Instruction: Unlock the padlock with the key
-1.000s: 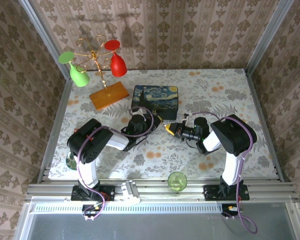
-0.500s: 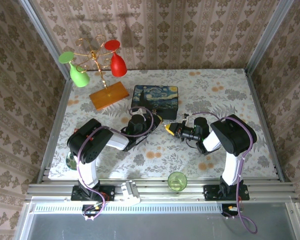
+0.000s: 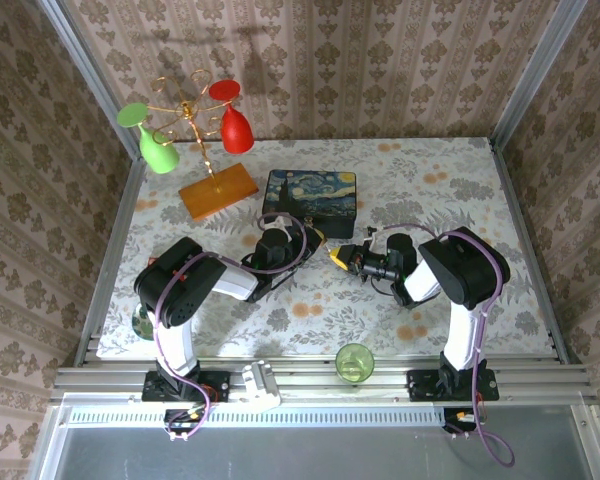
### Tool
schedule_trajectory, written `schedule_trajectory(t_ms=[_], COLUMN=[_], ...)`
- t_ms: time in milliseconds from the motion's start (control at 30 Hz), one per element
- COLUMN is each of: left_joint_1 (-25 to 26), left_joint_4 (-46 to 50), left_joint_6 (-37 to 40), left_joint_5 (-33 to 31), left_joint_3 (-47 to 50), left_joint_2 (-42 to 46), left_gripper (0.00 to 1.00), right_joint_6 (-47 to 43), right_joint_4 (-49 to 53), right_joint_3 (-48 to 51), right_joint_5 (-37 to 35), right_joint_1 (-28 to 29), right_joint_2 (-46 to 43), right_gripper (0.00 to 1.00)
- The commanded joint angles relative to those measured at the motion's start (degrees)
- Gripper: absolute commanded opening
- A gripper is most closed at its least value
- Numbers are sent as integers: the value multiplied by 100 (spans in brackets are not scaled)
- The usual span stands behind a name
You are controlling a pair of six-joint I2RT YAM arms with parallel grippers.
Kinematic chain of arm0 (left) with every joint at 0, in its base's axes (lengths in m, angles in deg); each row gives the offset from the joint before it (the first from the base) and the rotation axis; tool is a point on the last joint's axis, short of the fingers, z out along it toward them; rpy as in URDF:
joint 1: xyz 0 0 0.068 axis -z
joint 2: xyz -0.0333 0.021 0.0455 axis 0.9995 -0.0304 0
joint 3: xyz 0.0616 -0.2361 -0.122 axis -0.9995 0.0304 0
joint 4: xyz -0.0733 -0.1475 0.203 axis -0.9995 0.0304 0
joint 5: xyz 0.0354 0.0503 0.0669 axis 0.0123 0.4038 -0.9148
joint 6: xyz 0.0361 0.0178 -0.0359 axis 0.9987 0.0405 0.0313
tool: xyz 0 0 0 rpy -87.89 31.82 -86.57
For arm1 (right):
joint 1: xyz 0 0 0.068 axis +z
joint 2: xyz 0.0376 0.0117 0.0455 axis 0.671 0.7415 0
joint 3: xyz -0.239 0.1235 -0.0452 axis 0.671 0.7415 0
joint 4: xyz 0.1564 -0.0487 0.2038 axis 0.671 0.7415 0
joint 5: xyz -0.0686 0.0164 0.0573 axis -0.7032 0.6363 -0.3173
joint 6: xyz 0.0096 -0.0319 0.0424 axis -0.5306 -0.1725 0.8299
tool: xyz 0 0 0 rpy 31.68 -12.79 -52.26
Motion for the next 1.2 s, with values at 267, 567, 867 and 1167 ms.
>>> schedule_trajectory(t_ms=[267, 567, 867, 1167], left_joint_1=[26, -93, -5, 51], left_joint_4=[-704, -772, -806, -1311], left_joint_6=[-135, -80, -97, -324], left_joint_5=[-25, 5, 15, -128], left_joint_3=[-33, 78, 34, 192], left_joint_2=[-106, -66, -57, -334], left_gripper=[0, 0, 0, 0], right_joint_6=[34, 27, 149, 103], right_joint_4=[-195, -196, -203, -199], right_joint_3=[-103, 9, -228, -153], right_joint_5=[31, -15, 6, 9], right_joint_1=[-28, -45, -23, -36], right_joint_2=[46, 31, 217, 145], right_gripper=[0, 0, 0, 0])
